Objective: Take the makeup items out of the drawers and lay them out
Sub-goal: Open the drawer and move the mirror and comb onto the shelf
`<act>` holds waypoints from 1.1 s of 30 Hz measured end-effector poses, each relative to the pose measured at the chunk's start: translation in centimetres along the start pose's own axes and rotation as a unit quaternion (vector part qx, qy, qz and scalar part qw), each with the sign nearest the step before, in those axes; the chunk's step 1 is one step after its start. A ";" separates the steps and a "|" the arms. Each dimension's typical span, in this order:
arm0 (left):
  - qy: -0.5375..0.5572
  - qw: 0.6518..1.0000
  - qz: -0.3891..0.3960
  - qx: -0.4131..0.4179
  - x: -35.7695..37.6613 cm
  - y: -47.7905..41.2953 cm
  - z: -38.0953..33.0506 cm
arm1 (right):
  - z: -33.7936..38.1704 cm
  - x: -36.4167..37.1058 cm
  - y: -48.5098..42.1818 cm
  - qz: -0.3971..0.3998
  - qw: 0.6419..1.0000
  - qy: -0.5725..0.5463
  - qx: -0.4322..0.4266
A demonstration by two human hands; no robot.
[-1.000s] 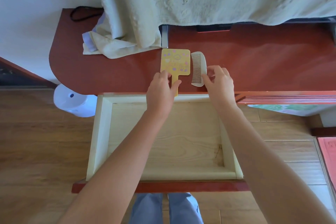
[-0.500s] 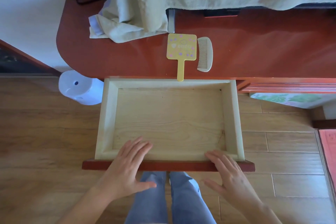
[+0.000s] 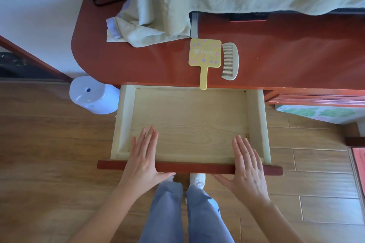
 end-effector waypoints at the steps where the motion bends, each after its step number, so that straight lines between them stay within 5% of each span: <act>1: -0.005 1.000 -0.001 -0.003 -0.3 -0.6 0.0 | -0.1 -0.1 -0.7 -0.002 1.000 0.000 -0.005; 20: -0.056 0.995 -0.057 0.068 -5.0 -11.7 -0.1 | -2.0 -2.2 -13.6 -0.033 0.989 0.103 -0.096; 33: -0.045 0.988 -0.133 0.067 -5.7 -16.8 0.9 | -2.5 -1.7 -18.2 -0.135 0.982 0.098 -0.085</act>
Point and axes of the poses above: each hand's wrist, its own y-axis away from the middle knuckle, its own x-axis out of the palm, z = x × y, the point moved 1 cm from there along -y, towards the middle knuckle, and after that the axes turned 11 degrees about y, right-handed, at the moved point
